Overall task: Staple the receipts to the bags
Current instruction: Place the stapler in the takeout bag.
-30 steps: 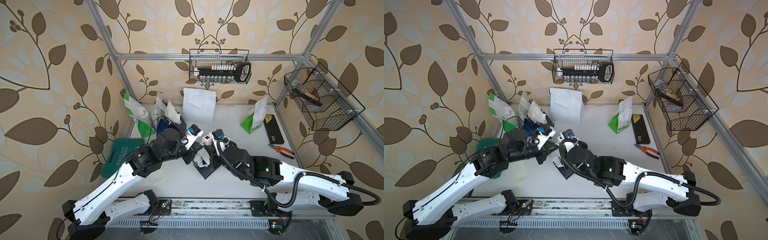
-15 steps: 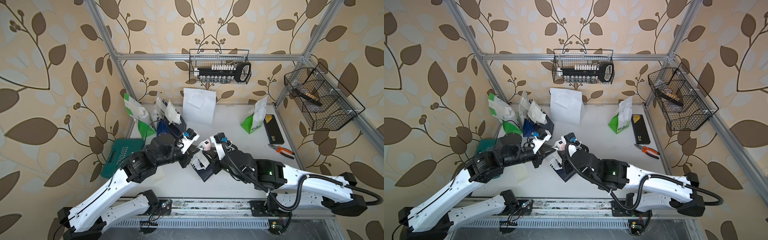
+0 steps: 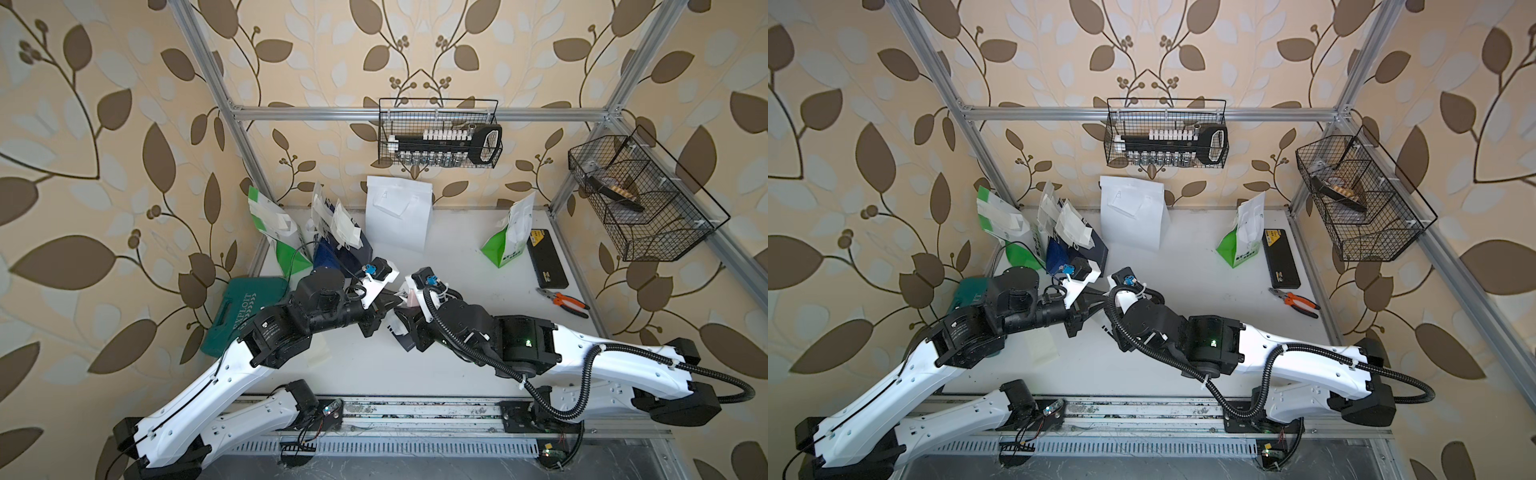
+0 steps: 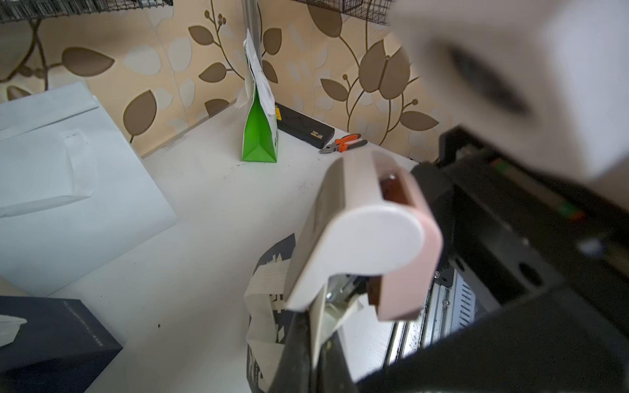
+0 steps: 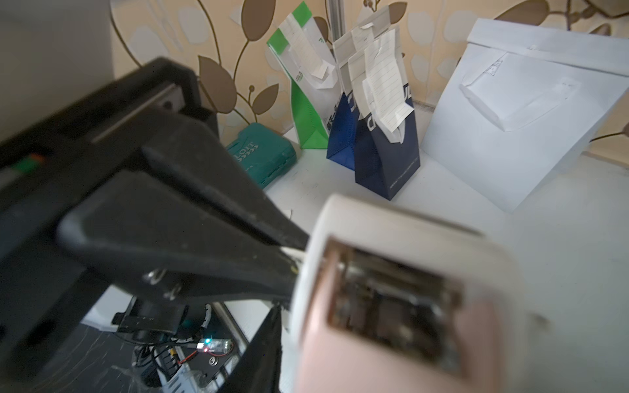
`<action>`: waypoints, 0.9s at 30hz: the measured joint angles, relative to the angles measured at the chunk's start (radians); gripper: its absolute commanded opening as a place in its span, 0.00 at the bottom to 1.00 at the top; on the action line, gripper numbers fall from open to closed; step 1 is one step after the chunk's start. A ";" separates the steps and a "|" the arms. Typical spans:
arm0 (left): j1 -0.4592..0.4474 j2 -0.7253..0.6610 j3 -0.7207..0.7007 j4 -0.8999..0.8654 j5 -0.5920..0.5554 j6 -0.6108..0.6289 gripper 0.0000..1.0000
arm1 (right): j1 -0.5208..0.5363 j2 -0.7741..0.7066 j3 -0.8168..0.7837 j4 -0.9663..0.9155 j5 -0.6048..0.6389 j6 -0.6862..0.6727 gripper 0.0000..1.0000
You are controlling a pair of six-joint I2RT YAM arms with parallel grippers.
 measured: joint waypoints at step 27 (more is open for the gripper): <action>0.000 0.018 0.054 0.040 0.035 0.058 0.00 | 0.065 -0.380 -0.158 -0.093 -0.026 -0.094 0.82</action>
